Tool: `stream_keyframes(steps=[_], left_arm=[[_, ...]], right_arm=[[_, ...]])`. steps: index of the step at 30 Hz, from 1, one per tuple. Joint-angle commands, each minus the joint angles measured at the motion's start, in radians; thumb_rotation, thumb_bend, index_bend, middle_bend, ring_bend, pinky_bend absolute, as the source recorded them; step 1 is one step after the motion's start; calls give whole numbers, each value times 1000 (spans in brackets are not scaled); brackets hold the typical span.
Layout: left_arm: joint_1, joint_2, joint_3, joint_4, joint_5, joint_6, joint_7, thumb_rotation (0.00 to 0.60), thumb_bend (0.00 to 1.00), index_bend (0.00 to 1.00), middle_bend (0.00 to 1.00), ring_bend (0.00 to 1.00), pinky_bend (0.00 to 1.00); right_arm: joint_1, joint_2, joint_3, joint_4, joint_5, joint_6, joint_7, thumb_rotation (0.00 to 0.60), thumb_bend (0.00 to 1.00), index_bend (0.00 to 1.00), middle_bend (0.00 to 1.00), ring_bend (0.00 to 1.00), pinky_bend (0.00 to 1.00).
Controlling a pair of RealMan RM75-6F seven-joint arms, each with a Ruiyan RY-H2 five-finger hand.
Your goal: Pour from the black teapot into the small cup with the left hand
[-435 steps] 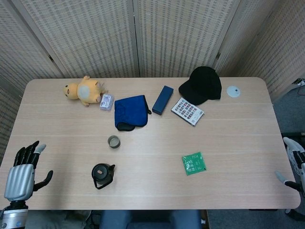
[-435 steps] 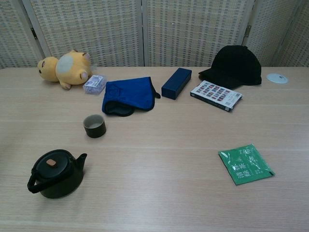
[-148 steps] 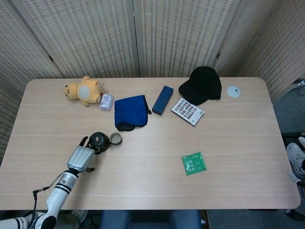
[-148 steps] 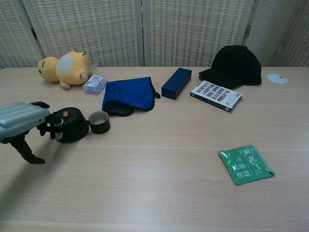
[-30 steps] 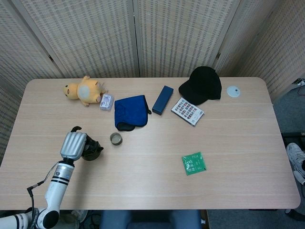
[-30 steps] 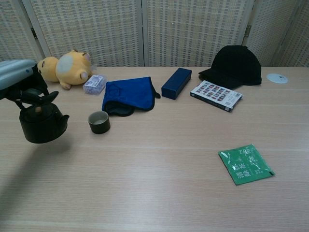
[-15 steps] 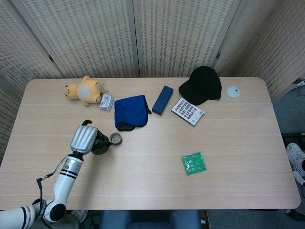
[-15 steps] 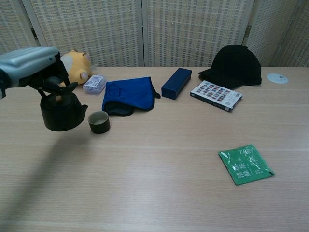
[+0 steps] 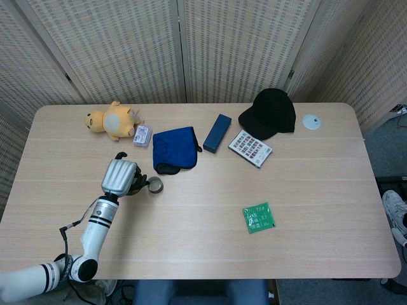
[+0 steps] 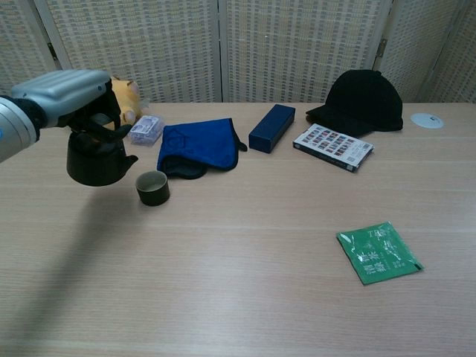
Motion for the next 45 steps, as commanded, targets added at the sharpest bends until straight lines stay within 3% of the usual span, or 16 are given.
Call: stream_keyframes(steps=[1, 45], left_arm=[[-6, -9, 4, 13, 3, 1, 7, 502, 440, 1000, 1000, 937, 229], [-68, -131, 42, 158, 42, 39, 178, 525, 439, 1000, 1000, 935, 229]], right_arm=[[0, 1, 0, -1, 0, 0, -1, 600, 144, 107, 156, 67, 96], [-18, -4, 0, 23, 13, 6, 24, 600, 144, 107, 156, 67, 96]])
